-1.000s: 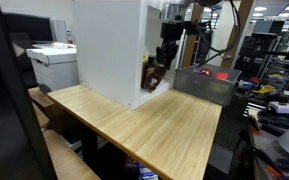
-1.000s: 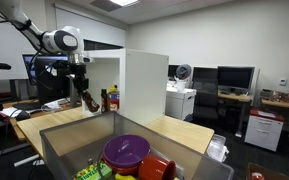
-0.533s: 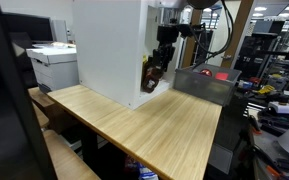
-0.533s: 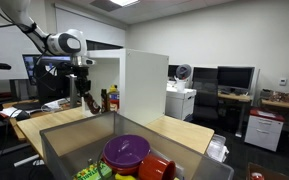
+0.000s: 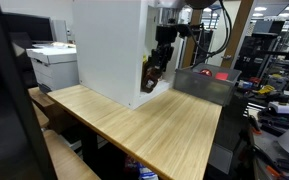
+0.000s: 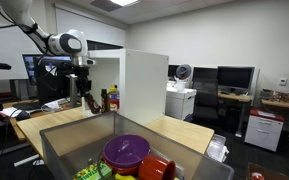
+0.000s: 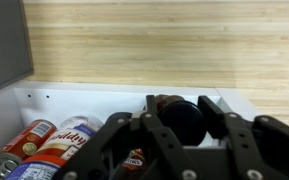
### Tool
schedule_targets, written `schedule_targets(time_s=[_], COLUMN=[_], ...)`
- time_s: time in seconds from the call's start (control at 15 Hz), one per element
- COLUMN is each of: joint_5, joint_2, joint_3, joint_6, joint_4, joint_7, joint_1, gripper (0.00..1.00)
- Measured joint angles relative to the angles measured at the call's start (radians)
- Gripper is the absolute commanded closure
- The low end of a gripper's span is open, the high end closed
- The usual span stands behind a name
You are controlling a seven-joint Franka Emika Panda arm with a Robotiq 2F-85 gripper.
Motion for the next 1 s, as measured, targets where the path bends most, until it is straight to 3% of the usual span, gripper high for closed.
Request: schedule_targets(time_s=[0.07, 0.13, 0.2, 0.27, 1.0], joint_5=[0.000, 0.000, 0.000, 0.000, -0.002], joint_2=[0.001, 0.002, 0.002, 0.002, 0.003], joint_3=[0.000, 0.000, 0.000, 0.000, 0.007], joint_6=[0.000, -0.002, -0.003, -0.006, -0.045], joint_4=[0.002, 0.008, 0.008, 0.009, 0.008], joint_7=[0.000, 0.000, 0.000, 0.000, -0.001], joint_1=[0.000, 0.000, 0.000, 0.000, 0.002], gripper=[0.20, 0.00, 0.05, 0.00, 0.00])
